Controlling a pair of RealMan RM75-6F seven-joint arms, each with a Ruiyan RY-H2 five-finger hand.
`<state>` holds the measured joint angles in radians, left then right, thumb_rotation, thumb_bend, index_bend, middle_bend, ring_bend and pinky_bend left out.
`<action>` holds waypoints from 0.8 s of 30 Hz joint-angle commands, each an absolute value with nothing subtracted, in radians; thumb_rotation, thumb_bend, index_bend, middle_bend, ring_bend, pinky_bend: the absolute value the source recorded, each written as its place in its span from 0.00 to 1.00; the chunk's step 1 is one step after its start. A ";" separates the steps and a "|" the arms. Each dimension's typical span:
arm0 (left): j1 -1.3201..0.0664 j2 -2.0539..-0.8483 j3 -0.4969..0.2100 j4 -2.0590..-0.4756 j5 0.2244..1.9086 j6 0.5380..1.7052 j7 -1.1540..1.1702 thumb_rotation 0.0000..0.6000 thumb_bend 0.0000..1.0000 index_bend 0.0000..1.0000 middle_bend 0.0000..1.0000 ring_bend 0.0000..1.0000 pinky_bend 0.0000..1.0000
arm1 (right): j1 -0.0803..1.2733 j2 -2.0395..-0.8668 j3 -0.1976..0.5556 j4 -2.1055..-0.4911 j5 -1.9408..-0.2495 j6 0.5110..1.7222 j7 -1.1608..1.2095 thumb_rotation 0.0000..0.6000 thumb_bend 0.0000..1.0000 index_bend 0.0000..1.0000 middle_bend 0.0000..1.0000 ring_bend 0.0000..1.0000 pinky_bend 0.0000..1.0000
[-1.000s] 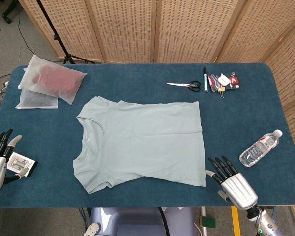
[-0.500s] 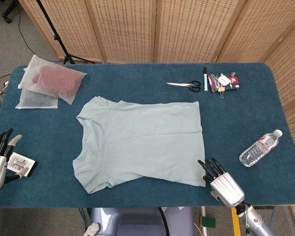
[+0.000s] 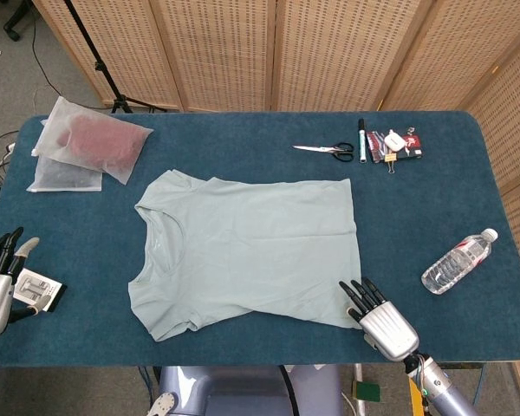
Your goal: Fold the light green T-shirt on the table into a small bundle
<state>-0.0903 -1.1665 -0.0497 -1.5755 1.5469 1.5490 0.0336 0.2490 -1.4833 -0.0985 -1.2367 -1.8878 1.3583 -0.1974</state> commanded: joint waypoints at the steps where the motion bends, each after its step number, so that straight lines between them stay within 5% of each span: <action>1: -0.091 -1.167 -0.050 -1.575 1.546 1.548 0.034 1.00 0.00 0.00 0.00 0.00 0.00 | 0.253 -1.496 -0.099 -1.223 -1.886 1.362 -0.198 1.00 0.00 0.43 0.00 0.00 0.03; 11: -0.092 -1.169 -0.052 -1.573 1.540 1.543 0.035 1.00 0.00 0.00 0.00 0.00 0.00 | 0.267 -1.530 -0.096 -1.183 -1.879 1.369 -0.196 1.00 0.00 0.46 0.00 0.00 0.03; 24: -0.093 -1.171 -0.052 -1.572 1.538 1.541 0.041 1.00 0.00 0.00 0.00 0.00 0.00 | 0.274 -1.546 -0.098 -1.154 -1.878 1.402 -0.190 1.00 0.16 0.48 0.00 0.00 0.03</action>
<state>-0.0926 -1.1713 -0.0515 -1.5723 1.5377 1.5407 0.0407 0.2737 -1.5471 -0.0979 -1.1531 -1.8784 1.4013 -0.1883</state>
